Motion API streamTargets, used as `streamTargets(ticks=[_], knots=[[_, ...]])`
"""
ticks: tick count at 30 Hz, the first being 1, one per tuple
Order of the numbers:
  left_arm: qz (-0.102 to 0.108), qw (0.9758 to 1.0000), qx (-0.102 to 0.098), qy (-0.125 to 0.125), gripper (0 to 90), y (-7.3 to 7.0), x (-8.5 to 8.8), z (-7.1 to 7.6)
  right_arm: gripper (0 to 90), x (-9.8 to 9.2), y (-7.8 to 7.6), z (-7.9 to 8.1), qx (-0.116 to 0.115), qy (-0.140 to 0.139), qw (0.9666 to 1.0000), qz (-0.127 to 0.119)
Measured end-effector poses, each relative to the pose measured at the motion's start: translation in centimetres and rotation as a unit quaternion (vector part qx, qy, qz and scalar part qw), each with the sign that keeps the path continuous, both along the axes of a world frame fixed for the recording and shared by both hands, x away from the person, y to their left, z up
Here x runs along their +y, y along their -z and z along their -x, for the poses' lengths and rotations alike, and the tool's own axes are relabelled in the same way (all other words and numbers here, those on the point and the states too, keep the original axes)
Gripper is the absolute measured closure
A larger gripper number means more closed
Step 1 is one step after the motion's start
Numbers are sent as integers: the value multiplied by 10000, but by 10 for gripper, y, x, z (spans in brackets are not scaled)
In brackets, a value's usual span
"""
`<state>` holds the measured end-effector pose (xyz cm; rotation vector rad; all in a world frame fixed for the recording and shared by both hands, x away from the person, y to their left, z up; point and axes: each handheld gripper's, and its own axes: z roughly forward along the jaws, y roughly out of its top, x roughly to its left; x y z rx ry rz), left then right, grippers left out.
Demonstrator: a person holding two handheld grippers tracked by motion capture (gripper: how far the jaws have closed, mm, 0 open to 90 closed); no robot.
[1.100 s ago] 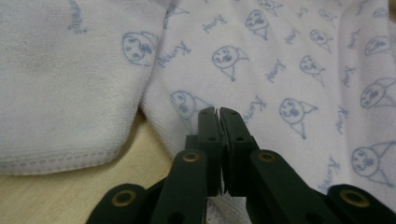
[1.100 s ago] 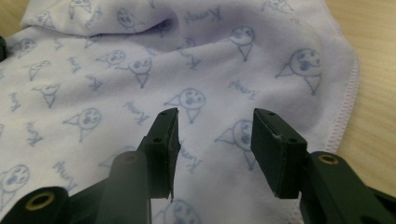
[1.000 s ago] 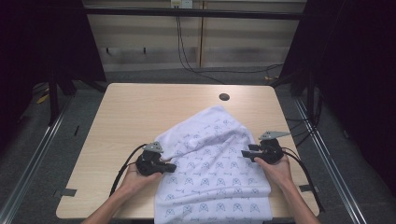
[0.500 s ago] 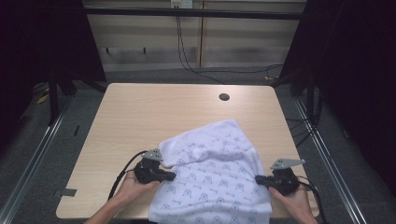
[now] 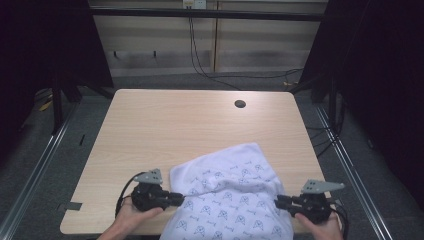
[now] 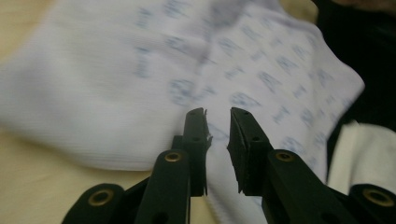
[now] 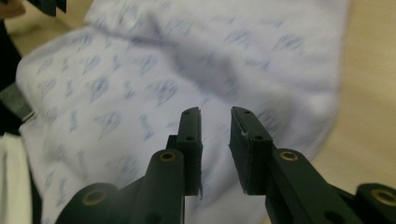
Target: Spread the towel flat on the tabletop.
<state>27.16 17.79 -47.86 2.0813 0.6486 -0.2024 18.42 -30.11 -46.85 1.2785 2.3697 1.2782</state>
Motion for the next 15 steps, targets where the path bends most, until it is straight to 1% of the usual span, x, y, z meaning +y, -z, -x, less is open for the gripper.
streamTargets(ticks=[1,2,3,4,5,6,7,8,9,10,11,12,13,15], knots=[[80,9996,97,-258,761,1,5,-10,741,-3,-2,-6,-11,74,10000,-37],[44,9991,65,-421,765,1,6,-17,742,-7,-3,-18,-51,154,9999,-58],[6,9985,-48,-547,765,1,8,-23,741,-8,-3,-29,-101,184,9998,-16],[59,9978,-254,-611,755,0,9,-27,739,-8,-2,-39,-116,235,9997,13],[39,9975,-389,-583,749,-1,10,-30,730,-8,-1,-51,-112,255,9996,23],[-10,9975,-424,-568,744,-1,11,-36,724,-7,0,-59,-115,262,9996,75],[-23,9974,-390,-605,727,1,12,-40,715,-5,1,-72,-158,278,9994,159],[-7,9973,-359,-648,717,3,13,-43,713,-3,0,-82,-160,286,9994,112],[-42,9973,-288,-667,714,6,15,-47,712,-2,0,-89,-214,290,9993,116],[-88,9971,-272,-702,708,9,16,-49,713,0,-2,-100,-316,307,9990,52],[-113,9972,-183,-717,698,12,17,-51,713,1,-3,-107,-329,312,9990,2],[-137,9971,-151,-738,686,13,18,-53,710,3,-3,-118,-377,336,9987,21],[-167,9965,-130,-813,675,15,19,-54,710,4,-2,-125,-380,352,9986,35],[-184,9963,-97,-834,664,16,20,-55,700,10,2,-144,-368,341,9987,114]])
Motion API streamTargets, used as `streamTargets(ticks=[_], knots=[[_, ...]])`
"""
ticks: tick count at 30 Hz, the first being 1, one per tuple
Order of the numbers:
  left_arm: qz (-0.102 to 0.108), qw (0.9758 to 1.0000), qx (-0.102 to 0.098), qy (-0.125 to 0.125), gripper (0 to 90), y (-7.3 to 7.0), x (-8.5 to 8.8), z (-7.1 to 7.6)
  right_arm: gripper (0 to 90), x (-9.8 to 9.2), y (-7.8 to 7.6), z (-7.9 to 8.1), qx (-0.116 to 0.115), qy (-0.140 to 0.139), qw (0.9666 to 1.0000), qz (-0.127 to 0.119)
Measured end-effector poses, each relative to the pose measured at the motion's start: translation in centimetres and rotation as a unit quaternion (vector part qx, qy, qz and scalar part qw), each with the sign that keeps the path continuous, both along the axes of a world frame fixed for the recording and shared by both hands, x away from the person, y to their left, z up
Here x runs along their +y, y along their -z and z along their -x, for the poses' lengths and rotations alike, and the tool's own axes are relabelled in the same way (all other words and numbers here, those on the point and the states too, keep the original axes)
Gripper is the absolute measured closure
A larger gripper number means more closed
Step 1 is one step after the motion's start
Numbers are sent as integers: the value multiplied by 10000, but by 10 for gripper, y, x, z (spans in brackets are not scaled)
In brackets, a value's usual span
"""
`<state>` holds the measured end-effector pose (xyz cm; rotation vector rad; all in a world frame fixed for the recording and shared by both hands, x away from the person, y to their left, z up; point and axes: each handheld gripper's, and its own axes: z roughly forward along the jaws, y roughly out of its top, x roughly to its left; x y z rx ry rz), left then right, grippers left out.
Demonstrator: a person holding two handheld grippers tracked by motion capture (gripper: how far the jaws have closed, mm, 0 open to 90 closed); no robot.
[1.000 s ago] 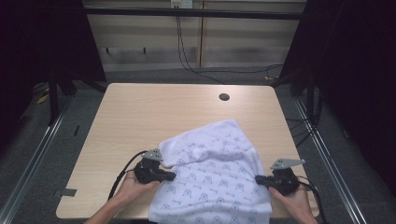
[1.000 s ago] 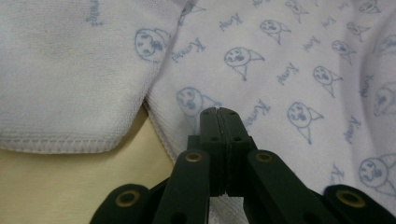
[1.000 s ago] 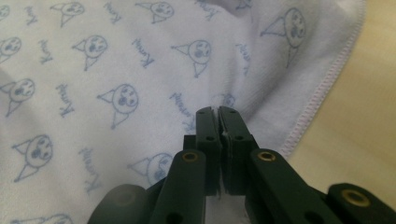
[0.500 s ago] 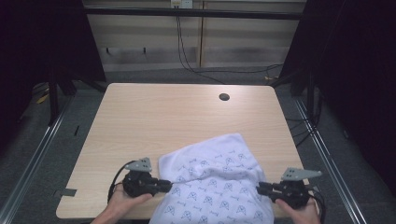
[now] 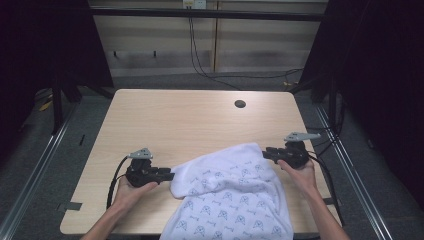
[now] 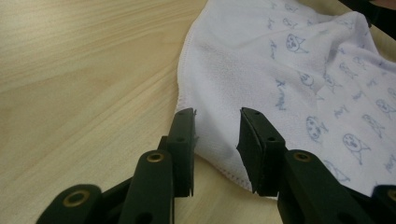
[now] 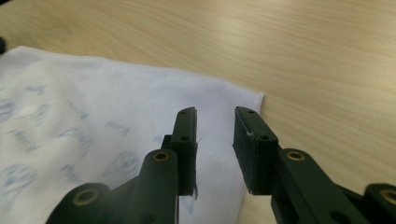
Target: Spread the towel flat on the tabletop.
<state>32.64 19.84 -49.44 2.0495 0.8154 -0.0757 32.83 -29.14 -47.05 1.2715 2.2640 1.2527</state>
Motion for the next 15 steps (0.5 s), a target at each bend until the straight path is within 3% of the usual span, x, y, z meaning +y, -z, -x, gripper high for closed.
streamTargets(ticks=[3,7,8,11,13,15], knots=[[89,9998,153,-61,630,4,1,-1,678,7,8,-20,77,31,9999,64],[-76,9998,198,-11,638,8,-5,-4,622,14,15,-38,162,75,9998,44],[-147,9998,154,2,656,8,-7,-4,614,16,18,-41,190,119,9997,31],[-225,9997,-12,76,878,9,-11,-5,587,20,22,-44,199,162,9997,9],[-308,9994,-132,71,887,4,-13,-9,567,22,24,-46,215,220,9995,102],[-66,9999,-81,-57,887,4,-13,-15,543,23,26,-49,244,278,9992,164]])
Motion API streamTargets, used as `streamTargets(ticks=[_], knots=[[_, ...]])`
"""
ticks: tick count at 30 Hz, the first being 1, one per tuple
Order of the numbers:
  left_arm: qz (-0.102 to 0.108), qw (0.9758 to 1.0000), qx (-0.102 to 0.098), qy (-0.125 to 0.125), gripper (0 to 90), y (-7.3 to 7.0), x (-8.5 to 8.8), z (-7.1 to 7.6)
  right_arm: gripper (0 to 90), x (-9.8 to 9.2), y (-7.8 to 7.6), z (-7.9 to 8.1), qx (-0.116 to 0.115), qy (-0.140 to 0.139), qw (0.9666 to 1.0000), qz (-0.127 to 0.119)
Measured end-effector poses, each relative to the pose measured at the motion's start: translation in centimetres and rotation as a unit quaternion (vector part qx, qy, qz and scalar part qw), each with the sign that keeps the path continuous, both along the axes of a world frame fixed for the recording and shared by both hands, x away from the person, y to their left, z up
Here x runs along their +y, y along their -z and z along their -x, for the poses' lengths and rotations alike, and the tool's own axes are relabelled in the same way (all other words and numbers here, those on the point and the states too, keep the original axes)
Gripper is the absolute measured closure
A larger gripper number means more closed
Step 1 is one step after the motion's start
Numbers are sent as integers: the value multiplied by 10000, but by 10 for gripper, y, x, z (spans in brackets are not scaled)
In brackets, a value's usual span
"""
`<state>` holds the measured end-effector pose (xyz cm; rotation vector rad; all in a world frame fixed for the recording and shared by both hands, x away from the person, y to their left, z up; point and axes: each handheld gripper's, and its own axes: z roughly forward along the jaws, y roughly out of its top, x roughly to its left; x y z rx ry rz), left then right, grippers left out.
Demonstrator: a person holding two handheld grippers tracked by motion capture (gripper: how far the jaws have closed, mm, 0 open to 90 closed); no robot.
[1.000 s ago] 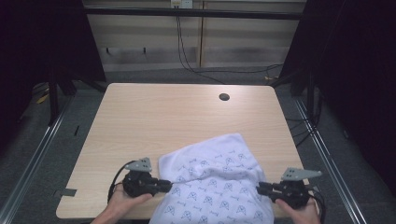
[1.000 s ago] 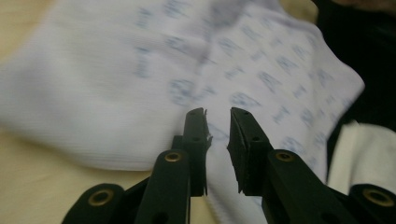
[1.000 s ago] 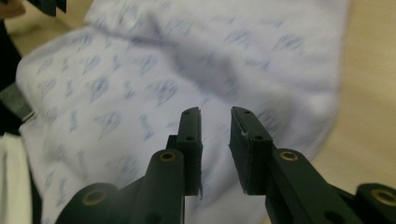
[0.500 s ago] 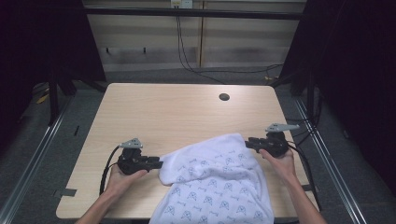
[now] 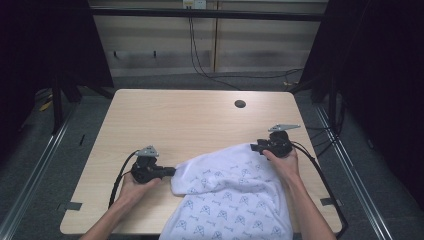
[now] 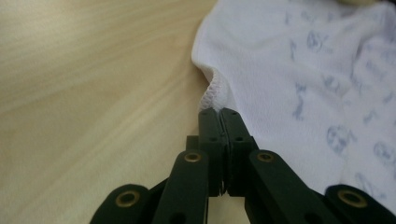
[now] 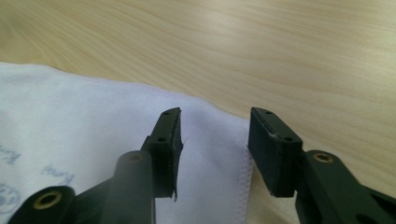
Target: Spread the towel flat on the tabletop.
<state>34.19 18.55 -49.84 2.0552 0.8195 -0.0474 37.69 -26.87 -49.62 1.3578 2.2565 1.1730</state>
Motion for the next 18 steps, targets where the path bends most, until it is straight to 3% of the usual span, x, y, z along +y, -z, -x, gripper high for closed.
streamTargets(ticks=[2,9,11,12,14,18], knots=[[-97,10000,-15,-17,887,0,-1,-6,528,1,3,-4,27,26,10000,83],[22,9999,-53,-139,886,0,-1,-15,566,2,12,-10,77,150,9994,296],[115,9997,-96,-181,886,-3,2,-15,659,4,12,-8,37,55,9993,358],[175,9996,-111,-202,886,-4,3,-15,754,5,12,-6,54,-46,9994,352],[257,9993,-192,-208,887,-11,6,-14,823,8,9,-2,17,-66,9992,399],[574,9967,-532,-232,888,-33,10,-10,852,2,-9,4,-266,23,9996,-53]])
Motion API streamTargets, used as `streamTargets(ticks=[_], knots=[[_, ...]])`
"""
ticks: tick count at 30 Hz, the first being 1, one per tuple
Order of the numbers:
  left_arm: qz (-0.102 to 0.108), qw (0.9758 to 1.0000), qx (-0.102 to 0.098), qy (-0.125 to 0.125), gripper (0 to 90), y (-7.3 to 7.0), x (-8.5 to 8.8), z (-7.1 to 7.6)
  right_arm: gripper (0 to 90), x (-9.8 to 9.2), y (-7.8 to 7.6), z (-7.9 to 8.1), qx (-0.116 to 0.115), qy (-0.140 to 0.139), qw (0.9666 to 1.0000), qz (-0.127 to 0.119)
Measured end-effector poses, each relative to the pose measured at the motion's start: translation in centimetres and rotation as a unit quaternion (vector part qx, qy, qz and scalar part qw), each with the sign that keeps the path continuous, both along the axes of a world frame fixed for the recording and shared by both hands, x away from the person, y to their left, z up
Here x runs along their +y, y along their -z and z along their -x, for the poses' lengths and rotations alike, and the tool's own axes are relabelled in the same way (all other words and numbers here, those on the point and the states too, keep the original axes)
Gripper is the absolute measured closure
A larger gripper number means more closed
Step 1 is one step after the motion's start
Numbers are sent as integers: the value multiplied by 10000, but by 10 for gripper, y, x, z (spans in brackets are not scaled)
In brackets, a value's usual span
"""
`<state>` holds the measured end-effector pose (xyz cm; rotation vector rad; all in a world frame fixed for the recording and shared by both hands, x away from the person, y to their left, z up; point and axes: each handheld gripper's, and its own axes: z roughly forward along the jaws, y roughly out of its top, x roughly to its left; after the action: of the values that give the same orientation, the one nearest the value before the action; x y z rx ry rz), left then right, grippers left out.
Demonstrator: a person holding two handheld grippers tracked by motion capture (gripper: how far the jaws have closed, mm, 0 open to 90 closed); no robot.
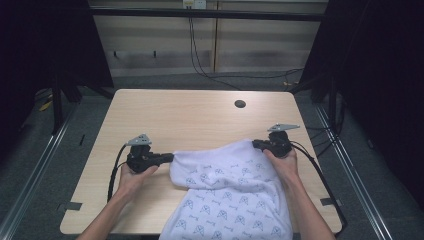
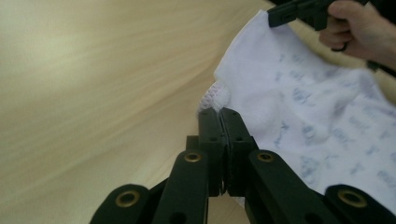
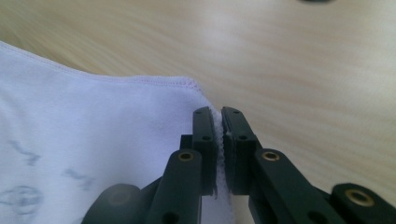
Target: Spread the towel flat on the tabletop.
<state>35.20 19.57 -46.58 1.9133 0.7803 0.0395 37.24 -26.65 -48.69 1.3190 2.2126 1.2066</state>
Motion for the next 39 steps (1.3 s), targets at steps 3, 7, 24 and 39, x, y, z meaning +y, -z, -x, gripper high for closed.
streamTargets(ticks=[3,7,24,39], knots=[[149,9996,-252,-8,888,-19,2,2,854,-6,-21,6,-210,17,9996,-190],[375,9980,-499,-114,888,-41,9,4,855,-7,-54,13,-526,-34,9982,-275],[380,9888,-1229,-752,889,-123,56,-23,855,26,-137,-10,-1333,-106,9897,-510],[-27,9930,-350,-1124,638,-64,-4,-103,581,-41,-105,-59,-828,1237,9888,106]])
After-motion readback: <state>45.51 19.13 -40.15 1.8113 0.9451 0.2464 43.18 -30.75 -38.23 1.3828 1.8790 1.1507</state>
